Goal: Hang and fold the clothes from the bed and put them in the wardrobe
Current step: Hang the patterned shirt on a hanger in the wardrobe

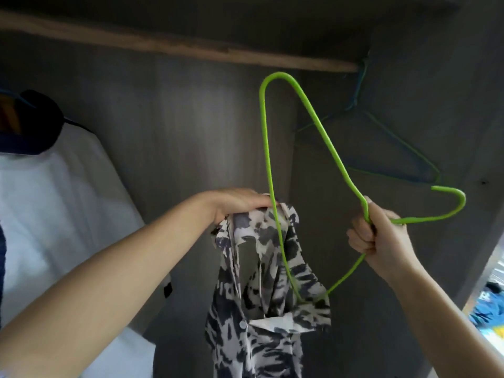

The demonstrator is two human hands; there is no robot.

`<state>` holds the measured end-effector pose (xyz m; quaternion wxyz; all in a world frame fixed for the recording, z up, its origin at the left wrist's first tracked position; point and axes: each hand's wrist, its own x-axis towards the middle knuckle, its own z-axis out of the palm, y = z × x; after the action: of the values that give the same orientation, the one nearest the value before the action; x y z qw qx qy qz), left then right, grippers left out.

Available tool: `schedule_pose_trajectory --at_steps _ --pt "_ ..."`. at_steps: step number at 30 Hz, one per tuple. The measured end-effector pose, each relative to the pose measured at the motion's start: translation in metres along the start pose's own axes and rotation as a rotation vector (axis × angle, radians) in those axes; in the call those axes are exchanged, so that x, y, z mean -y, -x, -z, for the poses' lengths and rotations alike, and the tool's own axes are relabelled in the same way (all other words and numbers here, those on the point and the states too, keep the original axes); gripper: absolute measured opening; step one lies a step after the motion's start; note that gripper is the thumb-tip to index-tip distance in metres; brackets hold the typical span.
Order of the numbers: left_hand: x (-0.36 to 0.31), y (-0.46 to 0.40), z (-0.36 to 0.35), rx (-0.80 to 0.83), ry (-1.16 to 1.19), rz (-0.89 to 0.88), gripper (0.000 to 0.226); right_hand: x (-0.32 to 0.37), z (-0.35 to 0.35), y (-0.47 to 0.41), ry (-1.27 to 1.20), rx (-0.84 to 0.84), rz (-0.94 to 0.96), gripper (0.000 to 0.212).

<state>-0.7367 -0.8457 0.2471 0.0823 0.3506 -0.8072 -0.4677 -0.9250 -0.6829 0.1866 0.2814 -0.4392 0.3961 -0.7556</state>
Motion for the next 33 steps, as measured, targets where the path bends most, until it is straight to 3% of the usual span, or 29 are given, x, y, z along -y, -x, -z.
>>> schedule_pose_trajectory --at_steps 4,10,14,17,19,23,27,30,33 --pt "-0.020 0.001 -0.005 0.036 0.192 -0.072 0.029 -0.021 -0.010 0.008 -0.151 -0.013 -0.015 0.059" --pt "-0.020 0.004 0.005 0.078 0.249 -0.089 0.029 -0.047 -0.013 0.019 -0.053 -0.056 -0.059 0.062" --pt "-0.008 0.003 0.007 0.017 0.290 -0.012 0.030 -0.037 -0.018 0.016 -0.234 -0.054 -0.038 0.047" --pt "-0.012 0.006 0.002 0.106 0.279 -0.054 0.041 -0.031 -0.030 0.008 -0.296 -0.013 0.043 0.041" --pt "-0.018 0.010 0.003 0.071 0.211 -0.111 0.042 -0.038 -0.032 0.008 -0.168 0.010 0.030 0.042" --pt "-0.008 0.003 0.025 -0.287 0.079 -0.079 0.028 -0.060 -0.012 0.020 0.215 0.105 -0.157 0.052" --pt "0.027 -0.001 0.033 -0.160 0.138 0.105 0.030 -0.048 0.013 0.026 0.419 0.185 -0.214 0.060" --pt "0.056 -0.007 0.027 -0.099 0.147 0.185 0.038 -0.028 0.025 0.027 0.457 0.168 -0.277 0.053" --pt "0.071 -0.016 0.009 -0.138 0.136 0.207 0.032 -0.012 0.029 0.028 0.635 0.239 -0.393 0.050"
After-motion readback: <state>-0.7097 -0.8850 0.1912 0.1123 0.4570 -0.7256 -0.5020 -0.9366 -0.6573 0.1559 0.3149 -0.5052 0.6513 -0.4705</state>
